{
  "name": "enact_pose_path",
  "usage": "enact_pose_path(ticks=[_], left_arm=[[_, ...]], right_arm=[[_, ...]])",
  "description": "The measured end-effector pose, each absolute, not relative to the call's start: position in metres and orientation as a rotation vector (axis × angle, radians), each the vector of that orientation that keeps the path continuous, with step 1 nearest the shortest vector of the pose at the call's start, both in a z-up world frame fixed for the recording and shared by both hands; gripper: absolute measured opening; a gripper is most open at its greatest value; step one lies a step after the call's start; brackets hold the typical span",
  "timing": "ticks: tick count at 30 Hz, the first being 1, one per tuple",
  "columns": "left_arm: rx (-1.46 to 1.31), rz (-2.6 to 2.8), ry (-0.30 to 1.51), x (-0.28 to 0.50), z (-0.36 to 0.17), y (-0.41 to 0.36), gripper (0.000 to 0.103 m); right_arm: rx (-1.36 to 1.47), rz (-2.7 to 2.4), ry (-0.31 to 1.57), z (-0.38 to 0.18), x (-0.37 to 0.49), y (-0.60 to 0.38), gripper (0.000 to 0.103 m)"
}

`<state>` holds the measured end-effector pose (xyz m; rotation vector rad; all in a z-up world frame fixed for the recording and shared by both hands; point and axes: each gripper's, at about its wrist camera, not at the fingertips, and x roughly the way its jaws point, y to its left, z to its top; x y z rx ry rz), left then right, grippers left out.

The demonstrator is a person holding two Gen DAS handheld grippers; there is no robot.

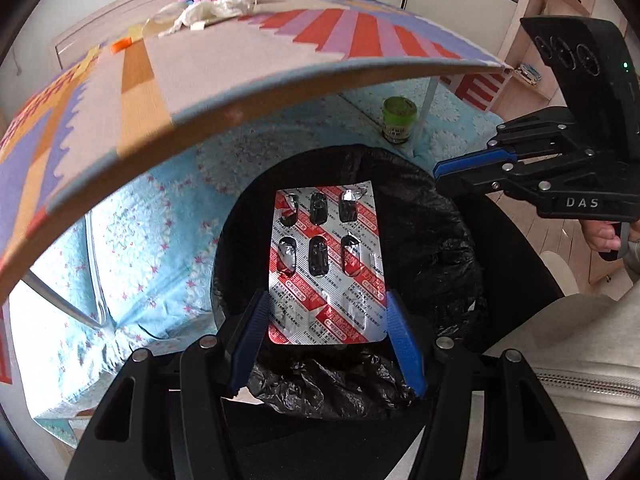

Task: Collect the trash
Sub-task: 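Carry both items over the bin and open both tools to drop them, then move both tools back over the bed toward the orange lid and tissues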

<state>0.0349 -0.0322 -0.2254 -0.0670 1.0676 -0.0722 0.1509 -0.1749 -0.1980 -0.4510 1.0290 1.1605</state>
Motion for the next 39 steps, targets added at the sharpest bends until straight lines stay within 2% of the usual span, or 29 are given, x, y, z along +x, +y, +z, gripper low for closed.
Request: enact_pose_path(ticks=[7, 12, 15, 20, 28, 30, 31, 39], left_arm=[[-0.116, -0.044, 1.155, 0.048, -0.259, -0.029, 0.057], [-0.129, -0.042, 1.175, 0.055, -0.260, -0.031, 0.059], [-0.169, -0.043, 1.176, 0.058, -0.262, -0.030, 0.064], [-0.187, -0.039, 1.177, 0.058, -0.261, -0.032, 0.064], [-0.180, -0.025, 1.103, 0.052, -0.231, -0.029, 0.064], [-0.177, -0.019, 1.078, 0.050, -0.222, -0.027, 0.064], [-0.171, -0.019, 1.063, 0.049, -0.217, -0.028, 0.064], [-0.128, 0.000, 0.945, 0.037, -0.170, -0.024, 0.064]], right_arm=[[-0.453, 1.137, 1.074, -0.213, 0.156, -0.172, 0.009], [-0.457, 1.146, 1.085, -0.213, 0.156, -0.167, 0.009], [-0.458, 1.141, 1.096, -0.215, 0.154, -0.164, 0.009], [-0.459, 1.151, 1.090, -0.214, 0.153, -0.166, 0.009], [-0.454, 1.151, 1.039, -0.200, 0.152, -0.166, 0.010], [-0.451, 1.148, 1.023, -0.194, 0.151, -0.166, 0.024], [-0.451, 1.149, 1.014, -0.191, 0.151, -0.166, 0.026], [-0.450, 1.169, 0.943, -0.165, 0.148, -0.167, 0.026]])
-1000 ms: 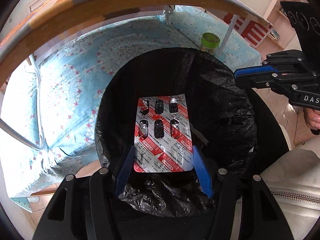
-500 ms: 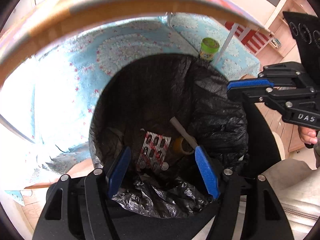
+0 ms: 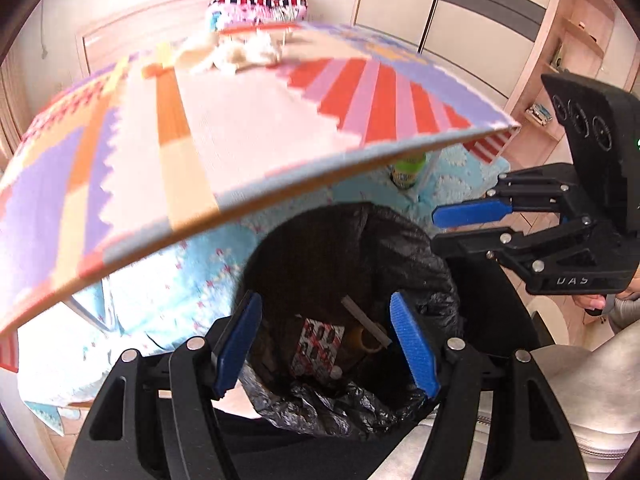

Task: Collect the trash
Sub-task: 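Move both tools back over the bed toward the orange lid and tissues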

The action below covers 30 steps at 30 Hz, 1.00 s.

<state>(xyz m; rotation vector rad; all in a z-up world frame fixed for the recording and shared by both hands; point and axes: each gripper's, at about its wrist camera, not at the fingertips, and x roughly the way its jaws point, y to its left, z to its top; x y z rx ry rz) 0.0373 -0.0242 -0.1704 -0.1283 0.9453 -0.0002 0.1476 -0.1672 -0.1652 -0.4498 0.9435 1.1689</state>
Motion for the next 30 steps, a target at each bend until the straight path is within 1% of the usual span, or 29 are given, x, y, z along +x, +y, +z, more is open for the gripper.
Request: enact_pose_path(ticks=[3, 4, 5, 6, 19, 22, 24, 29, 30], left_arm=[[-0.114, 0.013, 0.912, 0.036, -0.156, -0.021, 0.064], [-0.110, 0.016, 0.903, 0.036, -0.152, -0.020, 0.064], [-0.107, 0.017, 0.896, 0.036, -0.148, -0.019, 0.064], [-0.105, 0.020, 0.888, 0.035, -0.145, -0.018, 0.064], [-0.094, 0.042, 0.806, 0.040, -0.106, 0.002, 0.064], [-0.079, 0.050, 0.793, 0.045, -0.100, 0.007, 0.064], [-0.067, 0.052, 0.787, 0.048, -0.097, 0.011, 0.064], [-0.059, 0.051, 0.781, 0.059, -0.091, 0.022, 0.065], [-0.057, 0.049, 0.779, 0.062, -0.090, 0.024, 0.070]], right_arm=[[-0.449, 1.172, 0.917, -0.156, 0.147, -0.167, 0.027], [-0.445, 1.170, 0.909, -0.152, 0.147, -0.167, 0.028], [-0.441, 1.168, 0.901, -0.149, 0.148, -0.167, 0.033], [-0.437, 1.168, 0.894, -0.147, 0.149, -0.167, 0.035], [-0.441, 1.170, 0.770, -0.103, 0.171, -0.153, 0.036], [-0.444, 1.167, 0.753, -0.097, 0.178, -0.147, 0.037], [-0.446, 1.164, 0.741, -0.093, 0.183, -0.143, 0.039], [-0.445, 1.156, 0.724, -0.088, 0.195, -0.131, 0.040], [-0.445, 1.155, 0.721, -0.087, 0.197, -0.128, 0.040]])
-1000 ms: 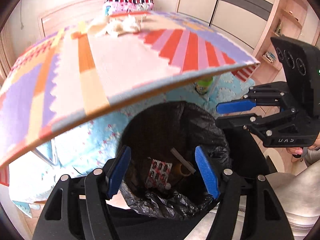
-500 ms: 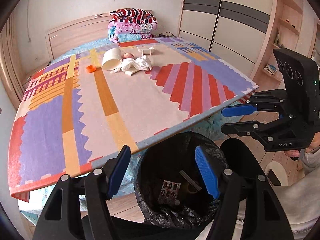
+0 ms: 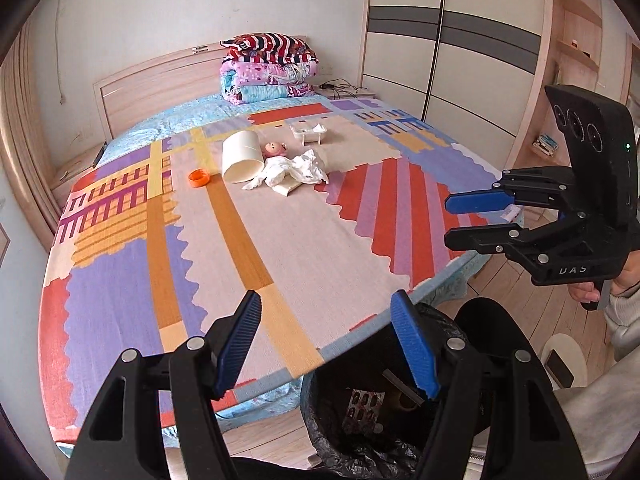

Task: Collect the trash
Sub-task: 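Move both tools back over the bed toward the orange lid and tissues, then grasp the orange lid with the left tool while right tool grasps the tissues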

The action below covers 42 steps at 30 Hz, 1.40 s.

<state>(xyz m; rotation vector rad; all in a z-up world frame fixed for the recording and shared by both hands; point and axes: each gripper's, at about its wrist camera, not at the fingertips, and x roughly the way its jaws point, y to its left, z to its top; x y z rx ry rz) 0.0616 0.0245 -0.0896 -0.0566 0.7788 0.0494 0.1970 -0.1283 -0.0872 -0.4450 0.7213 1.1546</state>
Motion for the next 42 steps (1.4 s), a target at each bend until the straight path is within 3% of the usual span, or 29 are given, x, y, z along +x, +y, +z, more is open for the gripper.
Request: enact_pose_path(ticks=[26, 42], left_arm=[[-0.095, 0.170, 0.769, 0.167, -0.071, 0.146, 0.073], [-0.164, 0.208, 0.835, 0.237, -0.110, 0.192, 0.073]], right_arm=[[-0.395, 1.030, 0.707, -0.089, 0.287, -0.053, 0.047], [-0.354, 1.024, 0.793, -0.113, 0.329, -0.013, 0.047]])
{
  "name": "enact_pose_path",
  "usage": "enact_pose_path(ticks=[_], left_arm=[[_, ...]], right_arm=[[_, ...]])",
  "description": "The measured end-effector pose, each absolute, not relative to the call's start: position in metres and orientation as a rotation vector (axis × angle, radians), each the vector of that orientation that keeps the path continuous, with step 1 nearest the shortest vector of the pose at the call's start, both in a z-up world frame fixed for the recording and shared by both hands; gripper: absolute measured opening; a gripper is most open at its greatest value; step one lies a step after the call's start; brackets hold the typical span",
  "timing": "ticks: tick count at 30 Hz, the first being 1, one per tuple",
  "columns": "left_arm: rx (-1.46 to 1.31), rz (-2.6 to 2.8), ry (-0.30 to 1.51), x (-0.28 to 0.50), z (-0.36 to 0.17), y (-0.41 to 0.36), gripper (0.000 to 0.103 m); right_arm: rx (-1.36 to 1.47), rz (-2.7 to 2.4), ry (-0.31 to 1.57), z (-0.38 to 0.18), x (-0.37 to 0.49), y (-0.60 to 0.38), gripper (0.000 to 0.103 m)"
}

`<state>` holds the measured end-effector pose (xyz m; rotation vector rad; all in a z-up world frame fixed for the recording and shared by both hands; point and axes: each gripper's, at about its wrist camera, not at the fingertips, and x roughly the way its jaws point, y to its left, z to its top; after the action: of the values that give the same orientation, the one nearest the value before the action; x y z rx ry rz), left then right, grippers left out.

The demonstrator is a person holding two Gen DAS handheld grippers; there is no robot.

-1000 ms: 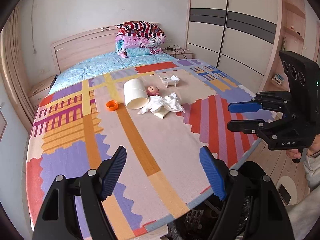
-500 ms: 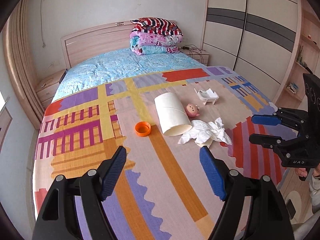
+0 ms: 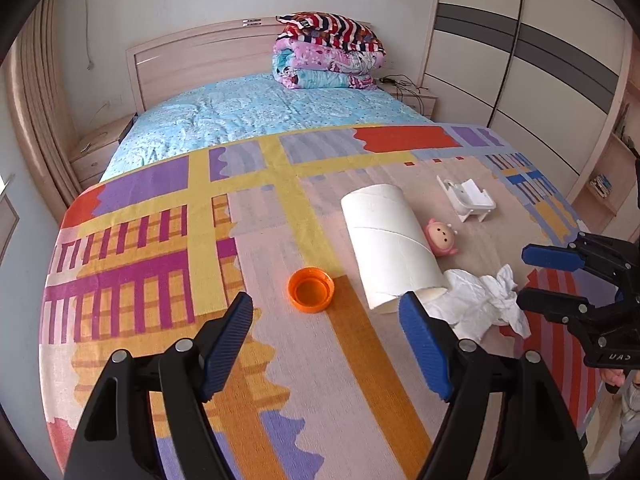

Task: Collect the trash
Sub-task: 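Grasp the orange lid with the left tool while right tool grasps the tissues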

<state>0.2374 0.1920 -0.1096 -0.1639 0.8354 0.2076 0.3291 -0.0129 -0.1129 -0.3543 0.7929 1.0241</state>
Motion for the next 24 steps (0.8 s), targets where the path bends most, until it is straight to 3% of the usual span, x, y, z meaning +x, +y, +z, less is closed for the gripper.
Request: enact_pose_path(ticks=[9, 10, 11, 12, 13, 15, 24], left_arm=[[-0.204, 0.219, 0.853, 0.256, -0.128, 0.203, 0.072], [-0.204, 0.217, 0.854, 0.258, -0.129, 0.204, 0.067], [-0.197, 0.218, 0.865, 0.261, -0.132, 0.203, 0.060], [-0.187, 0.219, 0.885, 0.264, -0.135, 0.203, 0.045], [-0.170, 0.232, 0.884, 0.265, -0.135, 0.202, 0.038], [-0.161, 0.246, 0.890, 0.266, -0.136, 0.204, 0.029], [-0.171, 0.248, 0.845, 0.246, -0.119, 0.199, 0.029]], right_arm=[[-0.350, 1.020, 0.832, -0.128, 0.330, -0.007, 0.047], [-0.356, 1.020, 0.829, -0.129, 0.329, -0.006, 0.046], [-0.359, 1.021, 0.829, -0.129, 0.329, -0.006, 0.039], [-0.360, 1.020, 0.831, -0.129, 0.328, -0.006, 0.030], [-0.355, 1.024, 0.829, -0.129, 0.327, -0.005, 0.027], [-0.363, 1.027, 0.821, -0.128, 0.323, -0.005, 0.016], [-0.355, 1.017, 0.782, -0.113, 0.317, -0.012, 0.011]])
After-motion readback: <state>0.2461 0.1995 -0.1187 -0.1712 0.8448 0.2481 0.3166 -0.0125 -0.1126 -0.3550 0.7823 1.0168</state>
